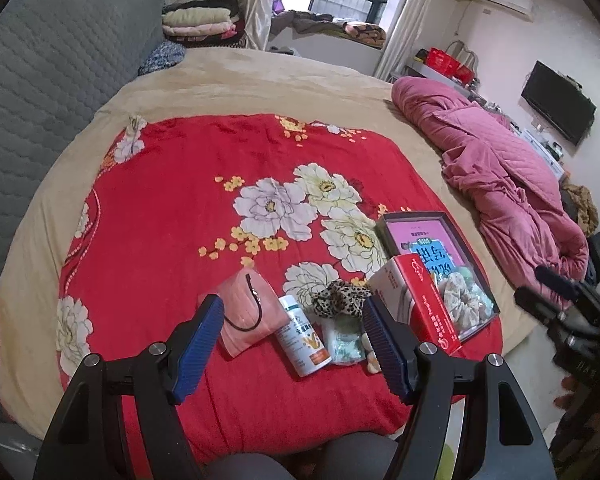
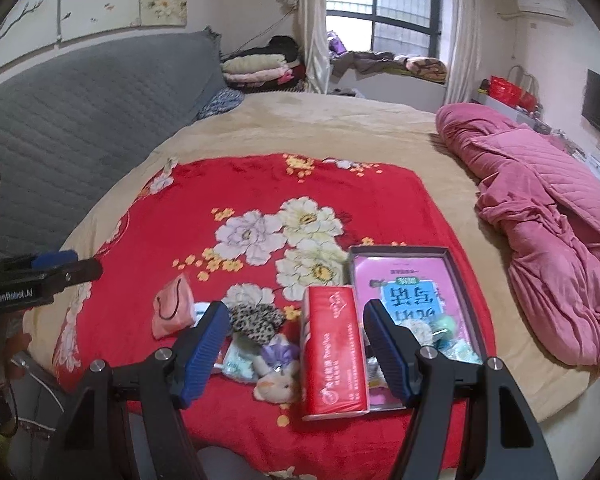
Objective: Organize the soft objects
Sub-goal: 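Withdraw both open tools from the box toward the leopard scrunchie and bunny, then grasp the leopard-print scrunchie with the left tool while the right tool reaches toward the bunny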
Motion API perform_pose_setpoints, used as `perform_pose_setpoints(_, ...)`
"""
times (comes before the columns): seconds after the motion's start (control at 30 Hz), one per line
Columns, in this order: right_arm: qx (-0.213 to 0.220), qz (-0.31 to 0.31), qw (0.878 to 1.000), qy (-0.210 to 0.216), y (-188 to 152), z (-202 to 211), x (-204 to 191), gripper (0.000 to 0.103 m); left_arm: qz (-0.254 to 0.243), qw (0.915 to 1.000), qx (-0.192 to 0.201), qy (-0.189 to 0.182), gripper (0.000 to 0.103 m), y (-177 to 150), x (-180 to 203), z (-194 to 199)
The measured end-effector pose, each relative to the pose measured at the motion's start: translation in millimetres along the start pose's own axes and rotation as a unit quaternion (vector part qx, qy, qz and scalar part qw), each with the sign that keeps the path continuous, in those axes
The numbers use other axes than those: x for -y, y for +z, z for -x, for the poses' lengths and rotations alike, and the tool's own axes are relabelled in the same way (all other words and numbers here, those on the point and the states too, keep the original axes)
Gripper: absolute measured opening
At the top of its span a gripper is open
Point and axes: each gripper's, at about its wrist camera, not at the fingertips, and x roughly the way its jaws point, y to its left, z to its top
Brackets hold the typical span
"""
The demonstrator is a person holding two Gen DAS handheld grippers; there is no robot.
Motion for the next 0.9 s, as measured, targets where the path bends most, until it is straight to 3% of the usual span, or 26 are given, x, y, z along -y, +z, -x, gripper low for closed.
perform_pose_setpoints(0.4,-0.046,0.027,0.998,0.023,-33,-39,-27,0.069,0.002,0.9994,-0.035,0.0,0.073,-16,-1,-29)
perform_pose_setpoints(0.9,-0.105,0.054,0.993,0.015,-87,-94,-42,0.069,-0.021,0.9943,-0.102,-0.02,0.073,-17,28,-111)
